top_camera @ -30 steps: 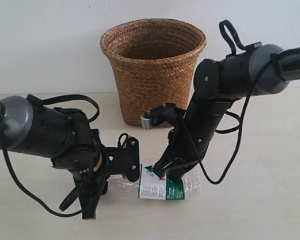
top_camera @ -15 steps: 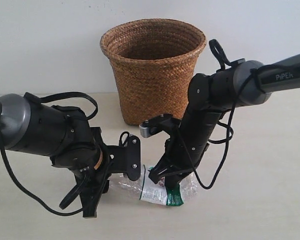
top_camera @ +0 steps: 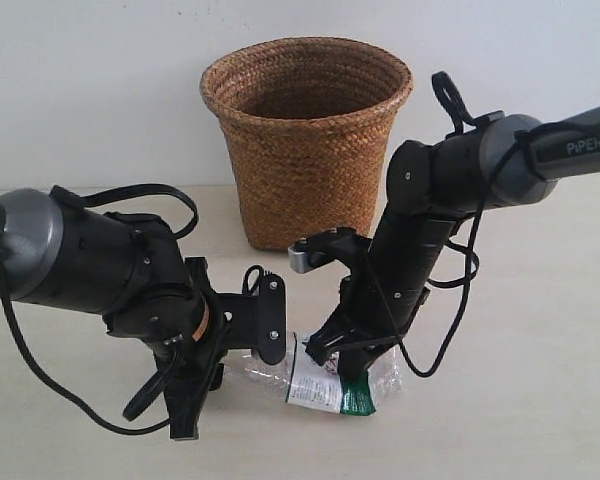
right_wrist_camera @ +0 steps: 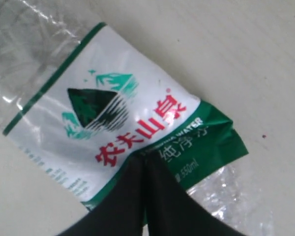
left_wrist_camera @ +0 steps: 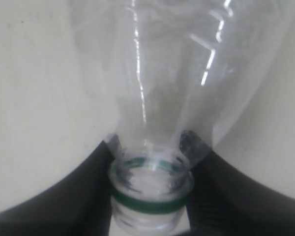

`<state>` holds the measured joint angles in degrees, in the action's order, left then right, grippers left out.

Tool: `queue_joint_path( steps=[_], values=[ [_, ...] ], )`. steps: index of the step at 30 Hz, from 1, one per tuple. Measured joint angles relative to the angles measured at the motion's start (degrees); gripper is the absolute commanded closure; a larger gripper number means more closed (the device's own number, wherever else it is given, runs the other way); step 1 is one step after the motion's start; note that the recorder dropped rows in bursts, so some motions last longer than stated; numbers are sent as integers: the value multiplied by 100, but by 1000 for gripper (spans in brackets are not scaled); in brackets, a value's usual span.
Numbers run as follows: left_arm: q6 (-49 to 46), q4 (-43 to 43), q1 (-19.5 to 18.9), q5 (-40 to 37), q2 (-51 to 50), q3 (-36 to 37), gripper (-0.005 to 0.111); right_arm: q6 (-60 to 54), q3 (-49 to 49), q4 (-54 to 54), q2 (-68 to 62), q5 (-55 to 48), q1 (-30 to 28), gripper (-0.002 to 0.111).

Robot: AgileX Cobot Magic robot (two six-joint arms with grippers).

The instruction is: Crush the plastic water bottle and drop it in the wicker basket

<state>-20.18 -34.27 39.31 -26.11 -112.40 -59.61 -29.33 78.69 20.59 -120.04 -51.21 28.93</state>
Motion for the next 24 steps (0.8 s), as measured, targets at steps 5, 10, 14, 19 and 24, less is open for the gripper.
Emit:
queue_joint_path(
  steps=[5, 10, 14, 19, 24],
  values=[
    [-49, 284, 0, 325, 0, 2, 103, 3, -185, -379, 671, -220, -8, 108],
    [-49, 318, 0, 339, 0, 2, 103, -191, -177, 143, 1113, -19, -22, 108],
    [-49, 340, 0, 339, 0, 2, 103, -826, -177, 1013, 786, 134, -22, 108],
    [-49, 430, 0, 289, -12, 12, 103, -976, -167, 1272, 263, 345, -33, 108],
    [-94, 430, -10, 240, -12, 27, 103, -1146, 153, 1471, -214, 75, -68, 108]
  ],
)
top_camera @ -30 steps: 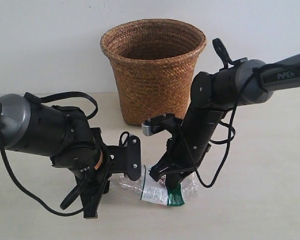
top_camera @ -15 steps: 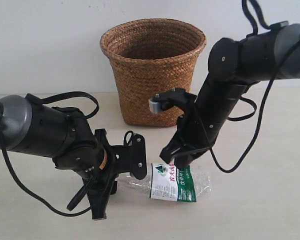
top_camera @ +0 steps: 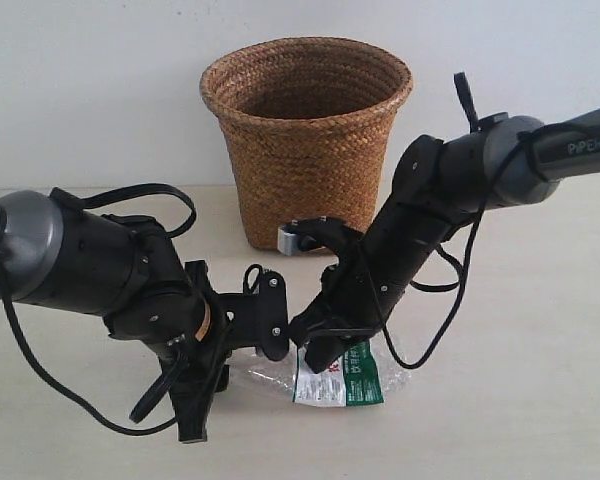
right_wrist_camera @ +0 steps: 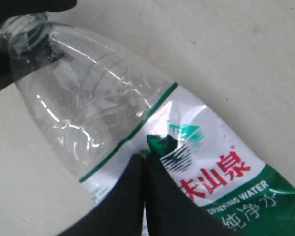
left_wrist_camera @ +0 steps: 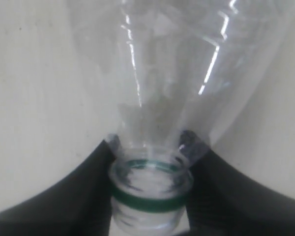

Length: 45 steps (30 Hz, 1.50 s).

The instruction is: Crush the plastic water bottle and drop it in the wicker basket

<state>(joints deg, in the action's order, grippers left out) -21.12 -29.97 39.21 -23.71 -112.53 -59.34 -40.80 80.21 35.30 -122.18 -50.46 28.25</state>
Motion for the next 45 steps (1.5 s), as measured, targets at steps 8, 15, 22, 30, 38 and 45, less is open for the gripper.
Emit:
queue_joint_path(
  steps=[8, 15, 22, 30, 38, 45],
  values=[
    [-83, -57, -46, -235, 0, 0, 103, 483, 1006, 10, -797, -1174, -62, 108],
    [-167, -67, -46, -266, 0, 0, 103, 1059, 1331, -67, -997, -1693, -137, 108],
    [-225, -56, -46, -266, 0, 0, 103, 1257, 1339, -151, -1055, -1913, -211, 108],
    [-215, 25, -46, -123, 10, 0, 103, 1257, 1191, -690, -423, -1680, -199, 108],
    [-200, 55, -25, -70, 10, 0, 103, 1226, 1154, -1030, 399, -1535, -366, 108],
    [-200, 55, -25, -70, 10, 0, 103, 469, 458, -960, 1336, -1269, -648, 108]
  ],
)
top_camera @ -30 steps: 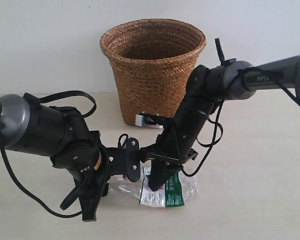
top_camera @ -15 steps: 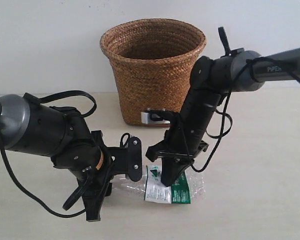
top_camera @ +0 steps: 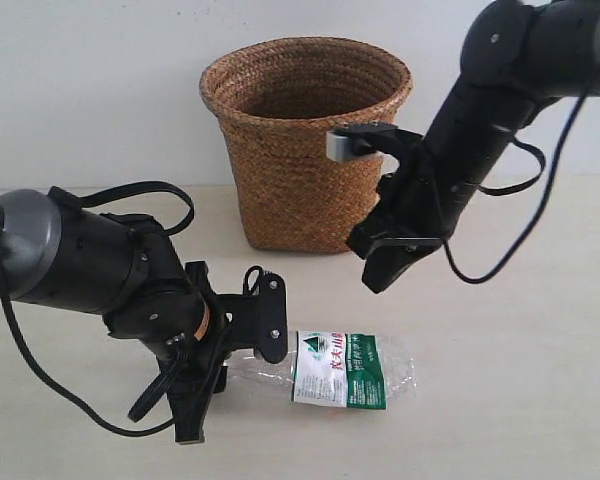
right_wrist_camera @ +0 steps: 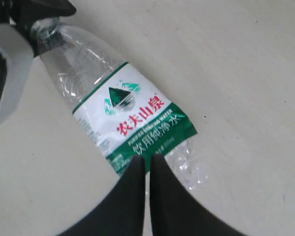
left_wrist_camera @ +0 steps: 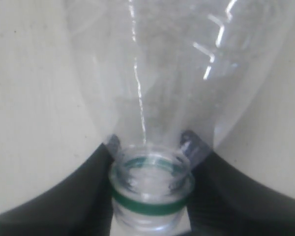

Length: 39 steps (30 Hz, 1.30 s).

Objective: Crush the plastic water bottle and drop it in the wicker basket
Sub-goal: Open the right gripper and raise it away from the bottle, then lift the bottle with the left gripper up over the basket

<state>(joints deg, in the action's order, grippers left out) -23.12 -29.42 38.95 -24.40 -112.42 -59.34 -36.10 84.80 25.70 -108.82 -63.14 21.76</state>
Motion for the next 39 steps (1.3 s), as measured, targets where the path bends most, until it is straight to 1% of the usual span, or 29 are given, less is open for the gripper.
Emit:
queue_joint_path(
  steps=[3, 6, 10, 11, 13, 15, 16, 17, 18, 20, 23, 25, 27, 28, 31, 35, 37, 39],
  values=[
    [0, 0, 0, 0, 0, 0, 103, -786, -608, 79, 426, 300, -41, 108],
    [0, 13, 0, 0, 0, 0, 103, -1583, -1114, 209, 805, 378, -13, 108],
    [-140, 252, 0, 0, 117, 0, 103, -2148, -1475, 218, 1232, 380, 120, 107],
    [-237, 350, 0, 0, 181, 0, 103, -2214, -1505, 233, 1322, 390, 157, 104],
    [-459, 577, 0, 0, 323, 0, 103, -2314, -1564, 443, 1529, 303, 227, 92],
    [-738, 887, 0, -10, 432, 0, 103, -2434, -1577, 665, 1658, 112, 293, 73],
    [-859, 1021, 0, -35, 461, -22, 103, -2472, -1577, 732, 1705, 9, 340, 67],
    [-995, 1146, 0, -78, 473, -59, 103, -2498, -1586, 758, 1723, -78, 379, 61],
    [-1109, 1256, 10, -148, 473, -99, 103, -2515, -1586, 745, 1733, -144, 401, 60],
    [-1216, 1386, 10, -284, 473, -171, 103, -2430, -1586, 606, 1746, -192, 414, 61],
    [-1272, 1440, 10, -492, 525, -277, 103, -1750, -1589, -134, 1875, -201, 414, 70],
    [-1284, 1447, 10, -566, 587, -346, 103, -1244, -1589, -744, 2058, -213, 414, 83],
    [-1296, 1468, 10, -642, 680, -428, 103, -693, -1589, -1209, 2332, -200, 401, 98],
    [-1296, 1496, 10, -670, 718, -466, 103, -522, -1589, -1304, 2461, -200, 401, 108],
    [-1296, 1628, 10, -878, 838, -577, 103, -53, -1579, -1378, 2680, -193, 401, 108],
    [-1296, 2015, 10, -1228, 1008, -626, 103, 415, -1579, -1470, 2716, -213, 401, 108],
    [-1296, 2249, 10, -1620, 1101, -699, 103, 572, -1579, -1533, 2716, -213, 401, 108],
    [-1350, 2406, 10, -2332, 1183, -881, 103, 656, -1579, -1574, 2716, -213, 401, 108]
  ],
)
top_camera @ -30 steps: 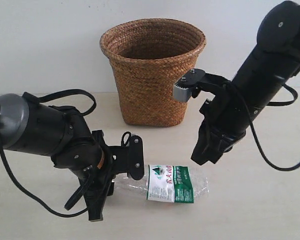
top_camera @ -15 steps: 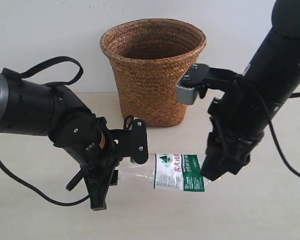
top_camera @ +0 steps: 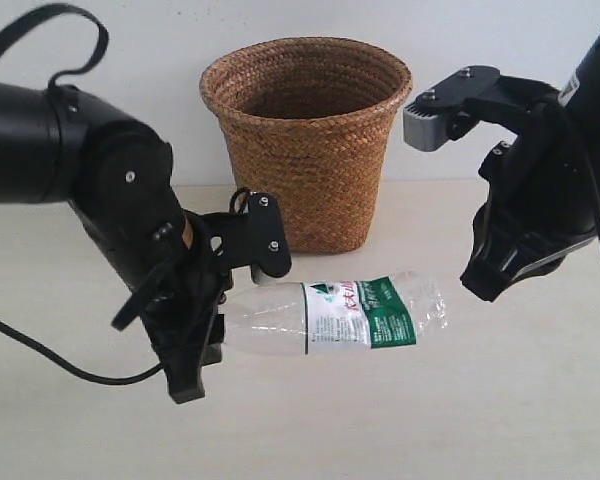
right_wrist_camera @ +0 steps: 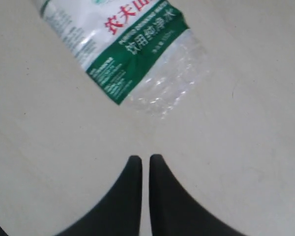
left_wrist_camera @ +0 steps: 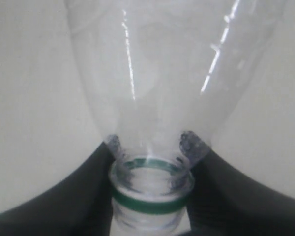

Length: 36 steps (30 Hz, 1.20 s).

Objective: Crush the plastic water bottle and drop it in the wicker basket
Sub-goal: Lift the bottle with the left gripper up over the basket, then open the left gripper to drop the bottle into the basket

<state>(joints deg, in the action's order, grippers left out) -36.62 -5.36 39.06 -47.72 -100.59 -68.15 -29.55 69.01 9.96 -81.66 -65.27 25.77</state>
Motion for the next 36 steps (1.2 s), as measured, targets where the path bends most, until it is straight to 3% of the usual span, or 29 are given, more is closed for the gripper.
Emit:
queue_joint_path(
  steps=[4, 6, 10, 17, 22, 24, 25, 27, 28, 29, 30, 36],
  values=[
    [-471, 304, 0, -1646, 113, -633, 103, 34, 0, 0, 0, 39, 0, 108],
    [-616, 343, 0, -1992, 147, -961, 103, 93, 0, 0, 0, 39, 0, 108],
    [-741, 329, -123, -2129, 173, -1591, 103, 195, 0, 0, 0, 39, 0, 108],
    [-1259, 329, -773, -2182, 178, -2693, 103, 218, 0, 58, 0, 232, 0, 108],
    [-1291, 244, -1276, -1634, -381, -3721, 103, 218, 0, 73, 0, 430, 0, 108],
    [-828, 43, -1320, -973, -758, -4148, 92, 218, 0, 73, 0, 470, 0, 108],
    [-573, -16, -1333, -687, -936, -4295, 79, 218, 0, 73, 0, 482, 0, 108],
    [-523, -93, -1333, -351, -1191, -4595, 43, 218, 0, 97, 0, 497, 0, 108],
    [-675, -109, -1333, -351, -1290, -4688, 16, 218, 0, 106, 0, 497, 0, 108],
    [-765, -157, -1333, -378, -1362, -4729, 4, 218, 0, 121, 0, 507, 0, 108],
    [-701, -246, -1333, -378, -1409, -4758, -2, 218, 0, 137, 0, 507, 0, 108],
    [1548, -1465, -1362, -276, -1503, -4772, 1, 228, 0, 262, 0, 553, 0, 108]
  ],
)
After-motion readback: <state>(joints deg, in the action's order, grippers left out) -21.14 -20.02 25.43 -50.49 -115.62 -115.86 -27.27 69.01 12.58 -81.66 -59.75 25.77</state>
